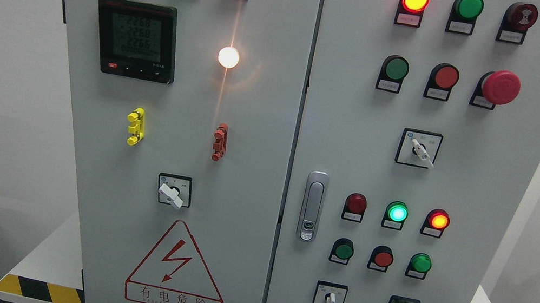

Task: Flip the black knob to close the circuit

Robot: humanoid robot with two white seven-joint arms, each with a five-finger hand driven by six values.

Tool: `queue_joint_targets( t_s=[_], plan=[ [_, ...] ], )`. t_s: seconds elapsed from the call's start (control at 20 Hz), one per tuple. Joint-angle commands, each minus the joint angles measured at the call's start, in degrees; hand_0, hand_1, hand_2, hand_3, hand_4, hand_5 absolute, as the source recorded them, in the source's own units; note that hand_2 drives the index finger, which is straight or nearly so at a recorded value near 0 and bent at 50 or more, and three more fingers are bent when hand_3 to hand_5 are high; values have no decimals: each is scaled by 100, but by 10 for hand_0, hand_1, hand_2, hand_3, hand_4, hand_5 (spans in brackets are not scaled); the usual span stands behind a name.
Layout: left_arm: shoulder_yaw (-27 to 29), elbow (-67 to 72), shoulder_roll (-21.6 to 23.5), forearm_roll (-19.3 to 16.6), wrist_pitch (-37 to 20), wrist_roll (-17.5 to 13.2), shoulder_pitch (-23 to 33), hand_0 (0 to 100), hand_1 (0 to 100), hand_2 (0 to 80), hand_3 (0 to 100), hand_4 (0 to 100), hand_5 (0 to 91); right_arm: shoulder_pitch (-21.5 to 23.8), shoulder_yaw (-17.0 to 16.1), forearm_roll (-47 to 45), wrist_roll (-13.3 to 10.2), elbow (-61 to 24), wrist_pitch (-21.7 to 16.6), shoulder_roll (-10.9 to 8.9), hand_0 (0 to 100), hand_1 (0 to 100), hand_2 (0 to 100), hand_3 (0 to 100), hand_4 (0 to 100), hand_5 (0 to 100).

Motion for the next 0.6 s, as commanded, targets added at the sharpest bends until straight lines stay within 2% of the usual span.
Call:
queue_joint_targets(
  t_s=[0.0, 0.15, 0.3, 0.4, 0.55],
  plan=[
    [0, -176, 0, 4, 4, -4, 132, 120, 556, 0, 0, 0, 0, 371, 323, -281, -63, -733, 4, 60, 0, 0, 861, 1000, 941, 1000],
    [0, -176, 0, 4, 4, -4, 132, 120, 556, 0, 0, 0, 0, 389, 341, -527, -230, -865, 4, 69, 0, 0, 845, 1000, 922, 982],
    [0, -176, 0, 4, 4, -4, 132, 120, 556, 0, 0, 0, 0, 538, 341, -913, -213, -1050, -48, 200, 0, 0, 786, 1000, 912, 931],
    [0, -176, 0, 4, 4, -4, 132, 120, 556, 0, 0, 0, 0, 705, 332, -1300, -213, -1173, -232, 297, 0, 0, 742, 1000, 893, 872],
    [0, -176, 0, 4, 4, -4, 123, 120, 556, 0, 0, 0, 0, 1047, 358, -1670, -257, -1252, -330, 289, 0, 2, 695, 983, 862, 823]
  ],
)
